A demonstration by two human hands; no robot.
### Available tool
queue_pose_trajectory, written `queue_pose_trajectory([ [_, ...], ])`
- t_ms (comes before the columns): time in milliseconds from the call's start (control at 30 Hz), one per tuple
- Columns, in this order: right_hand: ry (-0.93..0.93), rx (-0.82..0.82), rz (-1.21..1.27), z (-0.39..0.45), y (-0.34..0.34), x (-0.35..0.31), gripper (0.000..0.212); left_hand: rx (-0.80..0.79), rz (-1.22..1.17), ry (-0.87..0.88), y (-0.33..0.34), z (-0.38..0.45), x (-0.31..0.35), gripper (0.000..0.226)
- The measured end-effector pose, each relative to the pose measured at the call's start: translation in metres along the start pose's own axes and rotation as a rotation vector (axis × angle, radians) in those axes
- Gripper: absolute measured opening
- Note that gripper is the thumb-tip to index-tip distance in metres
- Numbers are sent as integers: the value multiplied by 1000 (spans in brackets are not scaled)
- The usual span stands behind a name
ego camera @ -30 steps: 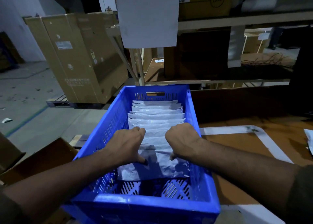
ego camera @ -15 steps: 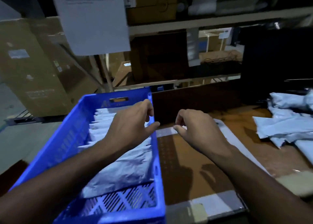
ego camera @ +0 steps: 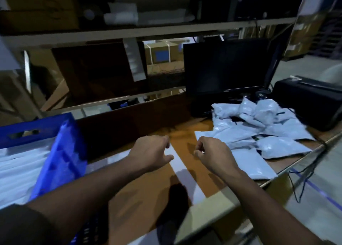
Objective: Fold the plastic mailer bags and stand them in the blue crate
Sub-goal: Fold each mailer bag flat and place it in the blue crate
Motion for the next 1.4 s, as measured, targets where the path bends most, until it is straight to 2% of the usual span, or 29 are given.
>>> queue_pose_trajectory([
  [67,24,26,31,11,1,38,7,-13,-57,-28,17,30,17,42],
  [133,36,63,31,22,1,71,15,-10,-150,-87,36,60,35,40],
  [300,33,64,-25,55,5,129,32,-14,-582,-277,77,114,72,24],
  [400,-2,22,-162,67,9,144,39,-17,-777,-376,98,129,89,25],
  [500,-36,28,-238,74,15,150,35,11,-944,-465,109,136,96,22],
  [600,-68,58,-211,79,21,153,23,48,-1136,-523,110,136,97,24],
  [733,-121,146,-170,78,18,152,10,100,-1298,-534,101,128,93,24],
  [833,-258,227,-57,72,23,132,8,204,-1393,-552,89,109,82,17],
  [967,-467,194,31,41,36,79,7,363,-1444,-586,85,45,54,12],
  [1100,-673,31,92,-1,68,21,9,492,-1316,-748,112,-40,20,18],
  [1167,-720,-77,115,-18,91,4,12,411,-1135,-852,127,-79,8,24],
  [1233,-693,-98,175,-29,108,0,19,265,-770,-900,134,-111,4,33],
  [1300,-612,-72,189,-32,112,1,23,266,-450,-850,134,-129,5,35],
  [1400,-535,-29,118,-35,113,1,24,374,-421,-616,127,-126,11,25],
])
Point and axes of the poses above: each hand's wrist, its own z-axis towards the middle knuckle, its own y-axis out of the palm, x = y × z, the point moved 2 cm from there along z, towards the middle knuckle, and after that the axes turned 10 degrees about -x, right-handed, at the moved point
